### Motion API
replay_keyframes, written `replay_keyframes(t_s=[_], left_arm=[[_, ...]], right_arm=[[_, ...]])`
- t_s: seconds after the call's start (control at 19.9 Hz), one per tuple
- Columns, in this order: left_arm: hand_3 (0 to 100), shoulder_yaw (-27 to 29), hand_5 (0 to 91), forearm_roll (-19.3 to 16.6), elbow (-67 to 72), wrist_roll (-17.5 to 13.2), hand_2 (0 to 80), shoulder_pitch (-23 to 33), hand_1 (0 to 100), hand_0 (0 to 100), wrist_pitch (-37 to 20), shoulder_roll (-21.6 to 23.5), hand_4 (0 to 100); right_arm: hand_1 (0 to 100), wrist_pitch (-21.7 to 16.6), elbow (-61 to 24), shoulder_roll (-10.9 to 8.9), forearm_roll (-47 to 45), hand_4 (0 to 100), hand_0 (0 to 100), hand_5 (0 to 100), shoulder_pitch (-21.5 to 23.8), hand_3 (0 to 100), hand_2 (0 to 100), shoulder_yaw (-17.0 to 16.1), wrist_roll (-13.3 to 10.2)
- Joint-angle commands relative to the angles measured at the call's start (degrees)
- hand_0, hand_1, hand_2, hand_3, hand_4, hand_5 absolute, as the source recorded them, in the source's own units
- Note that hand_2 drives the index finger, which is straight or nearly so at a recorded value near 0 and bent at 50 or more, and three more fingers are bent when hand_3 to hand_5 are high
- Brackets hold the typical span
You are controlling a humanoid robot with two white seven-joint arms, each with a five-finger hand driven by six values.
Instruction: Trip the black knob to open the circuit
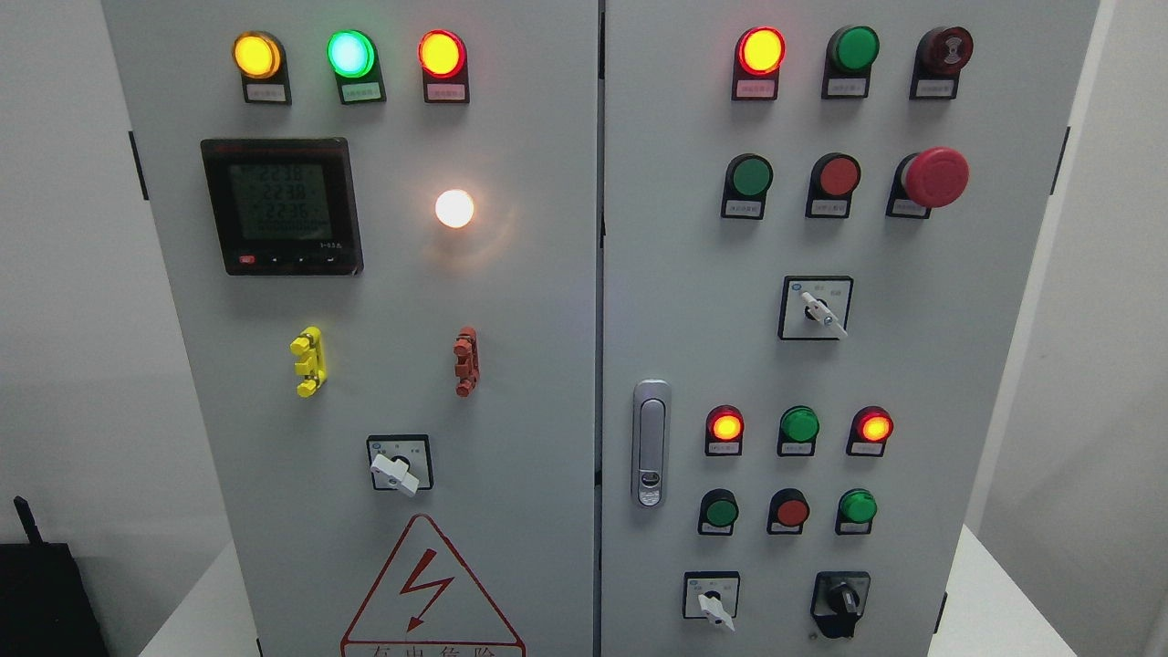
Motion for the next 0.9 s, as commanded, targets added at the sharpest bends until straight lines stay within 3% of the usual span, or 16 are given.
replay_keyframes(t_s=[0.0,0.85], left_arm=[[0,0.0,0.0,-1.32,0.0,-0.05,0.0,0.0,39,12,0.05,0.0,0],[0,0.0,0.0,-1.32,0.0,-0.05,0.0,0.0,39,12,0.05,0.0,0]], right_arm=[[0,0.87,-1.67,-0.14,-0.19,100,0,100,-2.11,100,0,-0.86,0.23],[0,1.31,1.94,-0.14,-0.19,100,0,100,-4.93,100,0,-0.5,0.23]])
